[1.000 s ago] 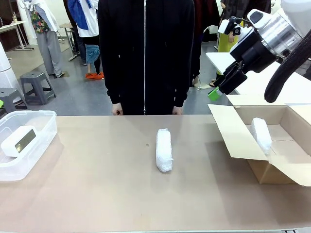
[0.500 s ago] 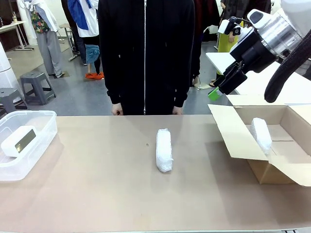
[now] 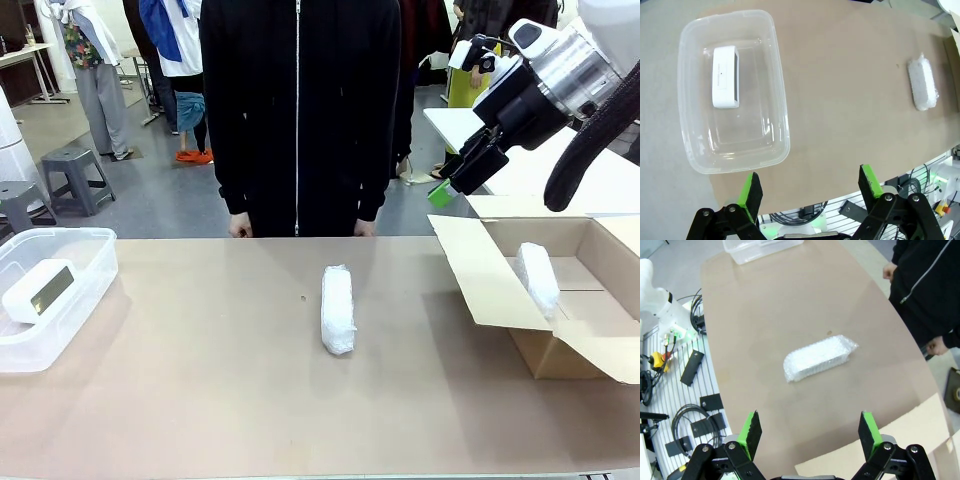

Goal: Separate and place wrapped and unwrapped clocks.
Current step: If the picked Digital clock is wrapped, place it in the Package Box ; if not, place it in the Organizing box, then pick up the Digital clock indicated by the person.

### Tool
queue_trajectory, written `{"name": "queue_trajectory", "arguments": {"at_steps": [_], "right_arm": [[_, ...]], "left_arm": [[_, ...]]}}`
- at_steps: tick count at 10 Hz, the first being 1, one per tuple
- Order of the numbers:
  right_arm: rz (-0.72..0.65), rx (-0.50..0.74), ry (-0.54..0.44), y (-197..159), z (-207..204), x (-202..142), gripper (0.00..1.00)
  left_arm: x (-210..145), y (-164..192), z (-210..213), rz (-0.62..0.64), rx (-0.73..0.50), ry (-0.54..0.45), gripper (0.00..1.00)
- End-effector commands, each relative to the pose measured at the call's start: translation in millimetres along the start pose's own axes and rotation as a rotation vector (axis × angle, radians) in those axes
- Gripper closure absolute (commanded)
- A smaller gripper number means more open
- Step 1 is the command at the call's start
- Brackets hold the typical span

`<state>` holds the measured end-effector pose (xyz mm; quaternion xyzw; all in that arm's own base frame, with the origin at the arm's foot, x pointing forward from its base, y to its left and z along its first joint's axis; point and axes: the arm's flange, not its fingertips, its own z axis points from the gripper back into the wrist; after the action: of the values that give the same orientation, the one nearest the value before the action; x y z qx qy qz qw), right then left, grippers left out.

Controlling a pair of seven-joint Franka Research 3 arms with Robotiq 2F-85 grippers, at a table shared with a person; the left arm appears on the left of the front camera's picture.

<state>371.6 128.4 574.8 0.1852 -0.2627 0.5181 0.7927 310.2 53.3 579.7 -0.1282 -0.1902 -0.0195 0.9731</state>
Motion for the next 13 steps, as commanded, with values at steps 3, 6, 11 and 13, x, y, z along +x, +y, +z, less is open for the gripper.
{"name": "queue_trajectory", "arguments": {"at_steps": [3, 6, 11, 13], "right_arm": [[0.002, 0.020, -0.014, -2.0, 0.0, 1.6, 0.00], [0.002, 0.020, -0.014, -2.0, 0.0, 1.6, 0.00], [0.002, 0.020, -0.014, -2.0, 0.0, 1.6, 0.00], [0.002, 0.020, -0.014, -2.0, 0.0, 1.6, 0.00]], "left_arm": [[-0.1, 1.0, -0.8, -0.009, 0.001, 0.002, 0.00], [-0.1, 1.0, -0.8, -0.009, 0.001, 0.002, 0.00], [-0.1, 1.0, -0.8, -0.009, 0.001, 0.002, 0.00], [1.4, -18.3, 2.6, -0.163, -0.039, 0.000, 0.00]]}}
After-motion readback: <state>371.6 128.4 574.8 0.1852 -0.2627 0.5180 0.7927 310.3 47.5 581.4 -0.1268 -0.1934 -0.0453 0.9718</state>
